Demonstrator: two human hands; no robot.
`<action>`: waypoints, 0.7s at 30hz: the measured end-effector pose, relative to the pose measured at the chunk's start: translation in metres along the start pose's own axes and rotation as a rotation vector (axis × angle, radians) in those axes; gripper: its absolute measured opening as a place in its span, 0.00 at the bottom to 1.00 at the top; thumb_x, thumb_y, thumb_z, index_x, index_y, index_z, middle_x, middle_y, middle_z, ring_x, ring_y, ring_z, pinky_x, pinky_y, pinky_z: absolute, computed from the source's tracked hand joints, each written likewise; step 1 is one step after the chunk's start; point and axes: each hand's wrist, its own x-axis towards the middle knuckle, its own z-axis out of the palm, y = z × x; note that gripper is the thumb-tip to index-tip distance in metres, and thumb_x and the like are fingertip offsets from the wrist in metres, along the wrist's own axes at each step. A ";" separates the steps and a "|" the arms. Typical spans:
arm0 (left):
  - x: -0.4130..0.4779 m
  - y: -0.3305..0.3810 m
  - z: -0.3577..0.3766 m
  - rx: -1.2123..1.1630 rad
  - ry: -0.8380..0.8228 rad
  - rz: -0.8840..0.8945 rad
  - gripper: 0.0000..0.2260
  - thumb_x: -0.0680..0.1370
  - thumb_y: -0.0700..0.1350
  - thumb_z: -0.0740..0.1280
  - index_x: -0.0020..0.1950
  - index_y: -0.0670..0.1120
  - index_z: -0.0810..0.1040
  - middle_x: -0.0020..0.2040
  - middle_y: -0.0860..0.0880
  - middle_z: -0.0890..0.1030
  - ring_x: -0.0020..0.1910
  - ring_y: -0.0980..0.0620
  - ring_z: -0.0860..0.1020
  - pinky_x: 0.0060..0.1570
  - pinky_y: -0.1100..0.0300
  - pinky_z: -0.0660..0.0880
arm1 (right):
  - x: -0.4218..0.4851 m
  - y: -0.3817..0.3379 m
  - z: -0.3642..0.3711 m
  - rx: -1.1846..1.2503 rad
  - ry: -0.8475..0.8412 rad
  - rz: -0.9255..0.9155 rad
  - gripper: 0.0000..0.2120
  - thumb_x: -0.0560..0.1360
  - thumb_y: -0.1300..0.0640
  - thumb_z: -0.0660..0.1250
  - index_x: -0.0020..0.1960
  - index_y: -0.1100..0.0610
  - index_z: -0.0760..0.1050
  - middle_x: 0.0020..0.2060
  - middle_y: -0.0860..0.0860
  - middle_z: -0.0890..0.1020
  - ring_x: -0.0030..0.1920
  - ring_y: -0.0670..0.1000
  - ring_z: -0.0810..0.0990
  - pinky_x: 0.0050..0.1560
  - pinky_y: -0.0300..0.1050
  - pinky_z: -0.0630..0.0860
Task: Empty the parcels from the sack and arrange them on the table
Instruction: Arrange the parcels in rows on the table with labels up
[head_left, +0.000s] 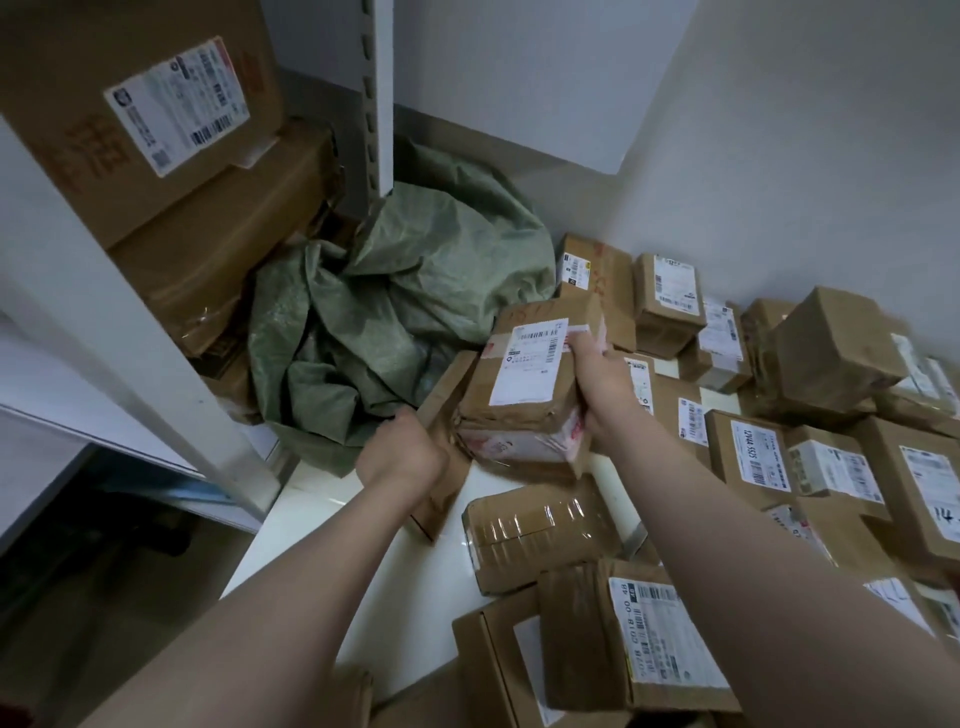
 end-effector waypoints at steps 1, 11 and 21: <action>-0.001 0.000 -0.003 0.001 0.016 0.001 0.19 0.75 0.44 0.64 0.65 0.44 0.70 0.62 0.43 0.76 0.60 0.42 0.76 0.52 0.54 0.72 | 0.000 0.002 0.002 0.030 -0.042 0.012 0.35 0.68 0.37 0.66 0.71 0.49 0.67 0.58 0.54 0.82 0.53 0.58 0.83 0.57 0.56 0.79; -0.021 -0.008 -0.011 0.005 0.110 0.030 0.17 0.75 0.45 0.63 0.64 0.45 0.70 0.60 0.42 0.78 0.59 0.40 0.77 0.52 0.53 0.73 | -0.014 0.008 -0.005 -0.374 -0.080 -0.223 0.24 0.81 0.44 0.55 0.76 0.50 0.62 0.67 0.55 0.75 0.63 0.60 0.76 0.64 0.59 0.73; -0.042 -0.004 -0.005 0.010 0.167 0.124 0.13 0.75 0.44 0.63 0.60 0.45 0.71 0.58 0.44 0.78 0.58 0.41 0.76 0.44 0.55 0.67 | -0.025 0.016 -0.007 -0.587 -0.024 -0.333 0.30 0.82 0.54 0.60 0.80 0.46 0.50 0.69 0.53 0.74 0.59 0.59 0.78 0.47 0.44 0.70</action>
